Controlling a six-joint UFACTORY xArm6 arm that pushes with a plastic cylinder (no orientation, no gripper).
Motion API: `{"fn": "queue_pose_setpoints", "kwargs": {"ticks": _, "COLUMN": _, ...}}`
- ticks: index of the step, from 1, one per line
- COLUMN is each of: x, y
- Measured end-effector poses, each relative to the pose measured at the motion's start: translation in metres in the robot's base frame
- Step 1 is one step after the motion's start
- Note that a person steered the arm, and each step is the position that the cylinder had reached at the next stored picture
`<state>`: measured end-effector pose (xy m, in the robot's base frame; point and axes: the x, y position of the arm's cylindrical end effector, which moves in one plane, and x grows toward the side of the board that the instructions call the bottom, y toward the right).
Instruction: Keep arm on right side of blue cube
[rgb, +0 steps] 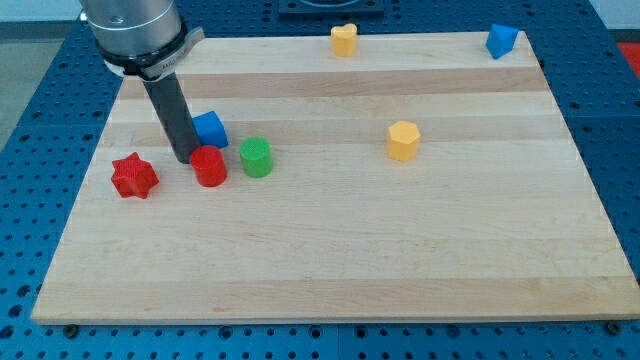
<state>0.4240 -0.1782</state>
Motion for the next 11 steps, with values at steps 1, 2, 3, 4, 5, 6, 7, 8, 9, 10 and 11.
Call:
{"fn": "queue_pose_setpoints", "kwargs": {"ticks": 1, "x": 0.000, "y": -0.023}}
{"fn": "queue_pose_setpoints", "kwargs": {"ticks": 2, "x": -0.002, "y": -0.052}}
{"fn": "queue_pose_setpoints", "kwargs": {"ticks": 3, "x": -0.018, "y": -0.063}}
{"fn": "queue_pose_setpoints", "kwargs": {"ticks": 4, "x": -0.037, "y": -0.068}}
{"fn": "queue_pose_setpoints", "kwargs": {"ticks": 5, "x": -0.060, "y": -0.069}}
{"fn": "queue_pose_setpoints", "kwargs": {"ticks": 6, "x": -0.074, "y": -0.064}}
{"fn": "queue_pose_setpoints", "kwargs": {"ticks": 7, "x": -0.076, "y": -0.036}}
{"fn": "queue_pose_setpoints", "kwargs": {"ticks": 8, "x": -0.077, "y": 0.001}}
{"fn": "queue_pose_setpoints", "kwargs": {"ticks": 9, "x": -0.078, "y": 0.037}}
{"fn": "queue_pose_setpoints", "kwargs": {"ticks": 10, "x": -0.074, "y": 0.059}}
{"fn": "queue_pose_setpoints", "kwargs": {"ticks": 11, "x": -0.061, "y": 0.064}}
